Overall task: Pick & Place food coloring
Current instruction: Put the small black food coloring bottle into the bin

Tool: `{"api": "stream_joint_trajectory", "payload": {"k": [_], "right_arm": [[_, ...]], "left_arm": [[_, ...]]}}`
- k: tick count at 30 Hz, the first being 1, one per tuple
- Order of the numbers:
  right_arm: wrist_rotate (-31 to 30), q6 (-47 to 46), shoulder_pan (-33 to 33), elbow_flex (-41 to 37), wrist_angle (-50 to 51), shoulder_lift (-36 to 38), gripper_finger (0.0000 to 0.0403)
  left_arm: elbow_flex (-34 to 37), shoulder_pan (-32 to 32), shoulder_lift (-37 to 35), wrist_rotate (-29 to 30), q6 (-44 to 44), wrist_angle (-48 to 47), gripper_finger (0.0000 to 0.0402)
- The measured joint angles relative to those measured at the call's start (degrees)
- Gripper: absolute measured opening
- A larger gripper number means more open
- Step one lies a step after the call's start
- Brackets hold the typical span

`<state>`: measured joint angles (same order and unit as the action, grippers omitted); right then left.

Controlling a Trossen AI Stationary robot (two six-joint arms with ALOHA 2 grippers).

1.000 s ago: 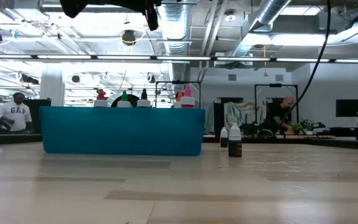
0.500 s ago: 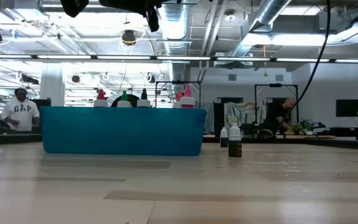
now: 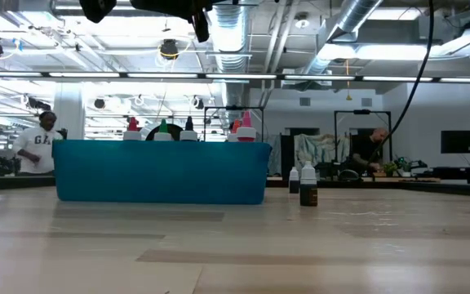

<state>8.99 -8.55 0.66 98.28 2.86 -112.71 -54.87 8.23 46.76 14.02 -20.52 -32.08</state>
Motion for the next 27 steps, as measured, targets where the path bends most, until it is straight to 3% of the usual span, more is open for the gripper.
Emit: {"api": "stream_joint_trajectory", "payload": {"k": [5, 10, 20, 27], "right_arm": [[0.1, 0.0, -0.1, 0.0, 0.1, 0.0, 0.0054], [0.1, 0.0, -0.1, 0.0, 1.0, 0.0, 0.0088], [1.0, -0.6, 0.1, 0.0, 12.1, 0.1, 0.018], [1.7, -2.6, 0.1, 0.0, 18.3, 0.0, 0.0204]], "left_arm": [[0.0, 0.0, 0.0, 0.2, 0.4, 0.0, 0.006], [0.0, 0.0, 0.0, 0.3, 0.5, -0.2, 0.0063], [0.0, 0.0, 0.0, 1.4, 0.6, -0.3, 0.0063], [0.0, 0.0, 0.0, 1.2, 0.0, -0.9, 0.0063]]}}
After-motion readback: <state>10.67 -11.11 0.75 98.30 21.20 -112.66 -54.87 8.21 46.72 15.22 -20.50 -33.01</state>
